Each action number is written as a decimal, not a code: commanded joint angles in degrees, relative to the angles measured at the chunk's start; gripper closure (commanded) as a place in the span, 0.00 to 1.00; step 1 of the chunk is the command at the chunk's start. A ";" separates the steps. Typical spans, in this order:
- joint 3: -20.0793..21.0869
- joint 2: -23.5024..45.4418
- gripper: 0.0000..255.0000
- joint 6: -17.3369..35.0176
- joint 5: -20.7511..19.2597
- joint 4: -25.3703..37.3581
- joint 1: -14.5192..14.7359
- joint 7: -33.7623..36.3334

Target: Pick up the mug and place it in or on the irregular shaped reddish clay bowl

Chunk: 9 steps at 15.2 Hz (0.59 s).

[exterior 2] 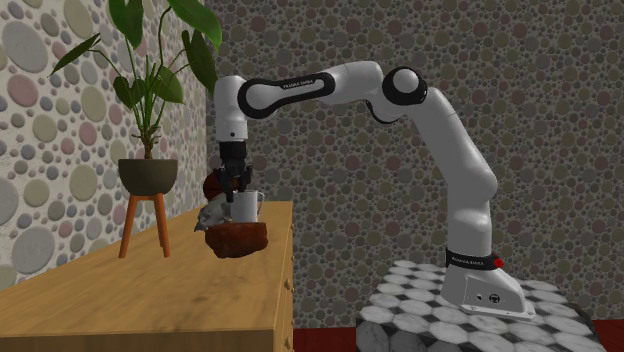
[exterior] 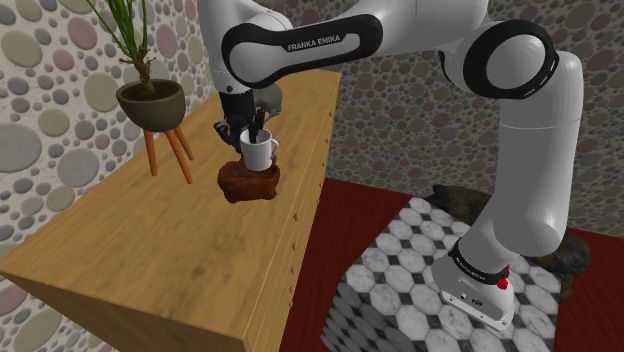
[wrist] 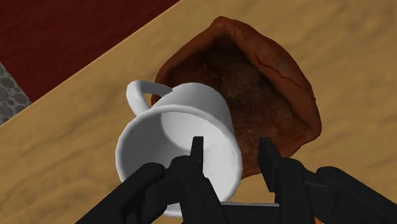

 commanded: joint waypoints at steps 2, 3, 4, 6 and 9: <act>0.00 0.00 0.00 0.00 0.00 0.01 0.00 0.00; 0.00 0.00 0.00 0.00 0.00 0.01 0.00 0.00; 0.00 0.00 0.00 0.00 0.00 0.01 0.00 0.00; 0.10 -0.10 0.00 -1.86 0.12 1.81 0.25 -0.16; 0.27 0.19 0.00 -7.35 0.19 7.67 1.24 -0.55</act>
